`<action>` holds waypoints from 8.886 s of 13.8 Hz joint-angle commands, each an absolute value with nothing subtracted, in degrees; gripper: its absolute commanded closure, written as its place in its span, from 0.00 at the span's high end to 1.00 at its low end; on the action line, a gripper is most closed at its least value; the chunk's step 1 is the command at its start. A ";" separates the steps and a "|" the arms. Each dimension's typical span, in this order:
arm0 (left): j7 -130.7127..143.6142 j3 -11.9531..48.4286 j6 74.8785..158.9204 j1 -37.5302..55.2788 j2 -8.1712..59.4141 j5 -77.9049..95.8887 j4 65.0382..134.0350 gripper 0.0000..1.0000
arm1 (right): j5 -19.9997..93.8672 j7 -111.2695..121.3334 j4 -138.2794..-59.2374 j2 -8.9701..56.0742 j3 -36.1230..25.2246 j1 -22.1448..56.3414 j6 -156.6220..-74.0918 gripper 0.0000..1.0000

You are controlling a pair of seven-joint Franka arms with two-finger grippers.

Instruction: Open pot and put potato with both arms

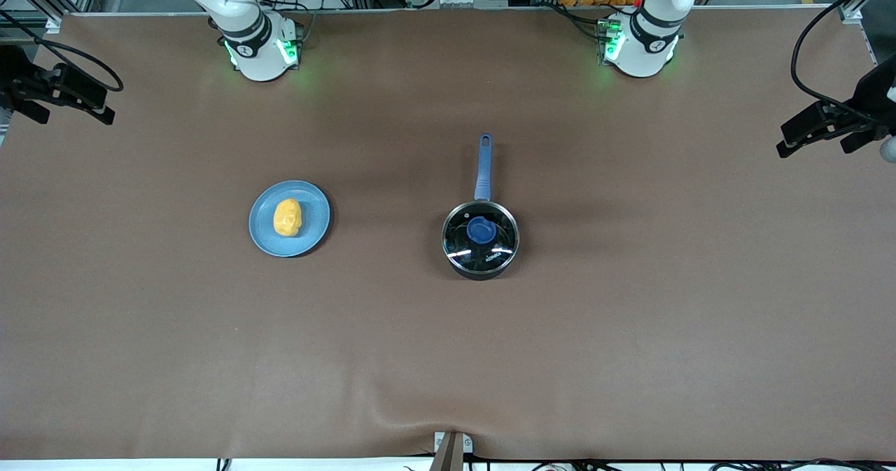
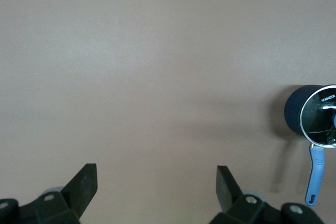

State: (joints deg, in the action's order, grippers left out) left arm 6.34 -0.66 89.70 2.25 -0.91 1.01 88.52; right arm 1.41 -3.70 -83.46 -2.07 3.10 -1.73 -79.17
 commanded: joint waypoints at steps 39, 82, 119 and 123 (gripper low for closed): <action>47.63 7.03 107.84 29.26 27.67 1.41 82.62 1.00 | 1.41 -3.60 -82.35 -1.05 3.08 -1.49 -78.31 1.00; 60.02 6.59 121.29 35.59 41.31 -6.77 79.72 0.39 | 1.49 -3.60 -82.35 -0.79 3.08 -1.41 -78.31 1.00; 21.45 7.12 141.05 2.81 24.25 -7.03 115.40 0.40 | 4.39 -10.46 -114.41 10.20 3.34 4.21 -115.46 1.00; 21.18 7.03 143.96 2.81 27.51 -8.26 115.40 0.40 | 4.39 -13.09 -121.01 10.90 3.34 7.82 -125.31 1.00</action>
State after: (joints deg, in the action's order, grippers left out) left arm 21.47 6.87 142.65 3.11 27.26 -5.81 115.23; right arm 3.62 -11.58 -116.43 13.15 3.46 6.09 -121.37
